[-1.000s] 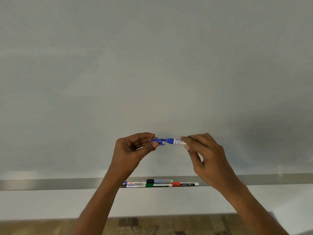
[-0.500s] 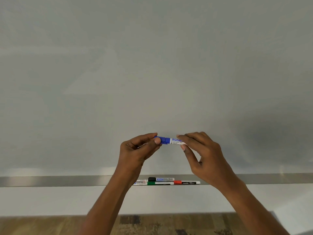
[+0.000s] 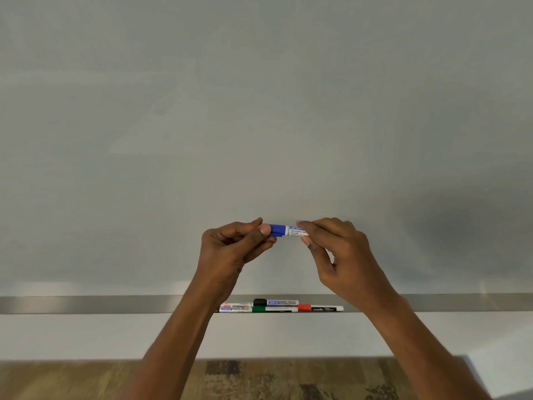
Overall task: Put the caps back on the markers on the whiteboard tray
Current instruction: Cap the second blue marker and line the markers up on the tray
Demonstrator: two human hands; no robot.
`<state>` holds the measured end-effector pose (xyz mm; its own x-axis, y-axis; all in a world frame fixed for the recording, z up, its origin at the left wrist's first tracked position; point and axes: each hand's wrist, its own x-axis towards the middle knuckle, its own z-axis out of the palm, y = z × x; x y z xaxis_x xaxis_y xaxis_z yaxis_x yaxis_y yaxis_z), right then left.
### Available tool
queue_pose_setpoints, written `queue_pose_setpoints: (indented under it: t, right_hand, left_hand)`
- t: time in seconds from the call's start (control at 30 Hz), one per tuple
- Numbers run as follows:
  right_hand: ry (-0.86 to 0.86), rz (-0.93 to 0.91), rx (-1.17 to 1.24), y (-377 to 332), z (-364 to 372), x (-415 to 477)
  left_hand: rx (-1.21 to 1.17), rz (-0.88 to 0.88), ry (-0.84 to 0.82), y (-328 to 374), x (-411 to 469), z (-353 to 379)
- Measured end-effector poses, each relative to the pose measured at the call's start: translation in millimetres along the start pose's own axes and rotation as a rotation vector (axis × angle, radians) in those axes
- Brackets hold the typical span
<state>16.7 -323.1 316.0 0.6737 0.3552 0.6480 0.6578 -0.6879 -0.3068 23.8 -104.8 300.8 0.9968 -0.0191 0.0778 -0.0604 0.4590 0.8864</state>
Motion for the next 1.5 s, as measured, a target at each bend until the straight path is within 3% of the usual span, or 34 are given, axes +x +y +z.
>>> queue_pose_setpoints:
  t: [0.3,0.43,0.67,0.9,1.07,1.33,1.5]
  right_hand:
    - [-0.097,0.083,0.117,42,14,-9]
    - [-0.198,0.155,0.124,69,36,-34]
    - [-0.31,0.347,0.151,115,72,-79]
    - [-0.418,0.46,0.116,145,113,-114]
    - [-0.47,0.505,0.05,165,136,-135]
    - [-0.541,0.598,-0.165,187,163,-168]
    - [-0.6,0.595,-0.33,188,173,-168]
  left_hand:
    - [0.05,-0.079,0.138,-48,11,-3]
    - [0.184,-0.152,0.189,-86,16,-7]
    - [0.41,-0.249,0.047,-143,28,-27]
    - [0.434,-0.338,0.208,-200,40,-32]
    - [0.533,-0.452,0.232,-238,46,-41]
    - [1.216,-0.277,-0.025,-262,36,-70]
    - [1.419,-0.227,-0.172,-267,32,-82]
